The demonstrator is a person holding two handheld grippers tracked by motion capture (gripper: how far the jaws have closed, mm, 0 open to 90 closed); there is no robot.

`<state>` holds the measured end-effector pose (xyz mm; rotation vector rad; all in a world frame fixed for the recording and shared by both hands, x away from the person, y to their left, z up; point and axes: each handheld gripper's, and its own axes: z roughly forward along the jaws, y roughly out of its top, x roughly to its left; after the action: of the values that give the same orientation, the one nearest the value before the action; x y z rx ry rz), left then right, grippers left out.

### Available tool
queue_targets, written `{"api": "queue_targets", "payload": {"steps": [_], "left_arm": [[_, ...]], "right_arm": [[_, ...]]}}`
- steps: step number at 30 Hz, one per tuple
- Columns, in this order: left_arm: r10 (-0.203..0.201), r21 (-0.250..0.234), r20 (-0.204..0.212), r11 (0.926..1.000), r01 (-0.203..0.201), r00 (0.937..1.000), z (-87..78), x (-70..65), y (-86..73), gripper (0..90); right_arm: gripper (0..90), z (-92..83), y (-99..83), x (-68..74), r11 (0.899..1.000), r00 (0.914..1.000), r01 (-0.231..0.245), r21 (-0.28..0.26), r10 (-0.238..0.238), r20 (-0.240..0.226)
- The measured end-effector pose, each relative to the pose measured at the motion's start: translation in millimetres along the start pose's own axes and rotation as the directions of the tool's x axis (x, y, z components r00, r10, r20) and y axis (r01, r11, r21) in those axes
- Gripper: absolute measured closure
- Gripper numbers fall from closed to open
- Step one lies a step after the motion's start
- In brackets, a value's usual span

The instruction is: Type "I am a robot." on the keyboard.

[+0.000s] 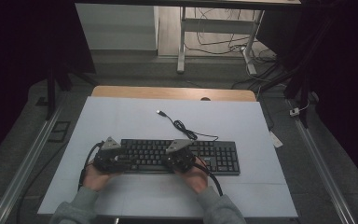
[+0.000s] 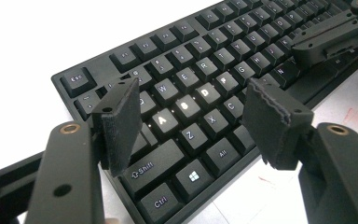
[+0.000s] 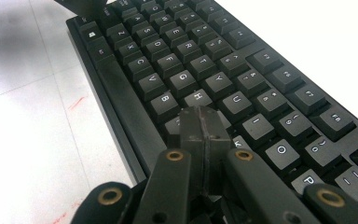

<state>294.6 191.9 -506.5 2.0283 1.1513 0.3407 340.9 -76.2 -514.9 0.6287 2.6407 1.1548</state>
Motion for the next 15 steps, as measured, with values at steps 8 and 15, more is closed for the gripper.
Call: {"api": "queue_targets", "payload": {"steps": [8, 15], "left_arm": [[-0.004, -0.004, -0.003, 1.0, 0.004, 1.0, -0.6, 0.5, -0.5, 36.9], [-0.006, -0.006, -0.004, 1.0, 0.005, 1.0, -1.3, 1.1, -0.8, 36.9]], "right_arm": [[89.6, 1.3, -2.0, -1.8, 1.0, 0.9998, -0.015, 0.019, 0.015, 0.011], [89.7, -6.8, -2.3, -2.7, 0.999, 0.9995, -0.026, -0.044, 0.026, -0.017]]}}
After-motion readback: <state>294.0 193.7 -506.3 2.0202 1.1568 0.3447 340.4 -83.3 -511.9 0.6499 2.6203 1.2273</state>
